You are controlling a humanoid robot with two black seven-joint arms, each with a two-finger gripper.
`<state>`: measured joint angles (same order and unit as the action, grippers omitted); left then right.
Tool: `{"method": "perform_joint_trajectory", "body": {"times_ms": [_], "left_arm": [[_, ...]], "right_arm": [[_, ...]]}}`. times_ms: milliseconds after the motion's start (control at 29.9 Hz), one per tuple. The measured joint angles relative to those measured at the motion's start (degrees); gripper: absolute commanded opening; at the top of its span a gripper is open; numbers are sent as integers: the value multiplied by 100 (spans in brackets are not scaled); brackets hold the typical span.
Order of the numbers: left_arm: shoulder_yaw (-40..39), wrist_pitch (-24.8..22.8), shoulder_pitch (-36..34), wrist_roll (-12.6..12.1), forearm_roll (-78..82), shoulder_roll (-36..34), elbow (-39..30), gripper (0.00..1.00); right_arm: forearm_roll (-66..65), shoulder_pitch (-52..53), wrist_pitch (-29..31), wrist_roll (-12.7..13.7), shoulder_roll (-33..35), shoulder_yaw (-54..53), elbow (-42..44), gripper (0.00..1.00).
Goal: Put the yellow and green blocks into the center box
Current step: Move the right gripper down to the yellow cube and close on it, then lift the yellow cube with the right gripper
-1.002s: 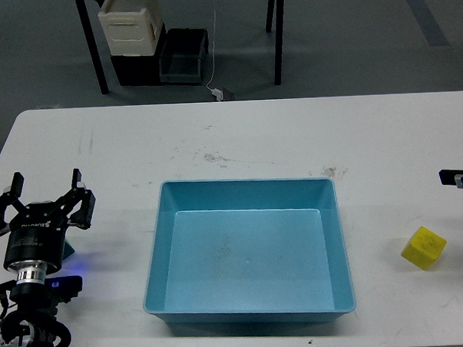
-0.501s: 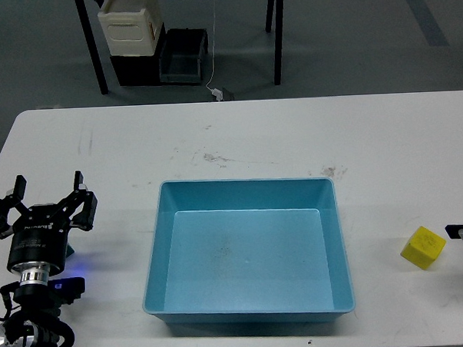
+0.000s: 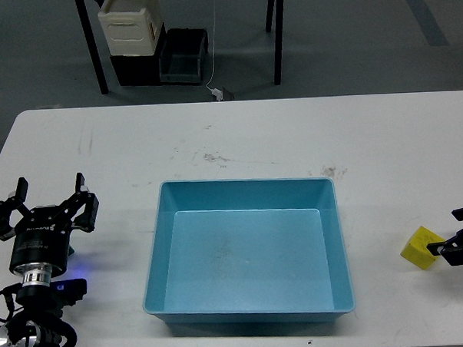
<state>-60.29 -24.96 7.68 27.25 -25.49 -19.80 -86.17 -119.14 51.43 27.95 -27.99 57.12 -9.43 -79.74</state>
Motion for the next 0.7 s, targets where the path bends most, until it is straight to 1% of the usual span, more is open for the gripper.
{"method": "perform_joint_trajectory", "body": {"times_ms": [267,701], "left_arm": [[0,-7,5,0,0,20,80,100],[-1,-9,-8,0,0,28,83,100]], "right_arm": [[14,169,5,-1,-492,326,332,99],[0,334,5,-1,-613,694,363,99]]}}
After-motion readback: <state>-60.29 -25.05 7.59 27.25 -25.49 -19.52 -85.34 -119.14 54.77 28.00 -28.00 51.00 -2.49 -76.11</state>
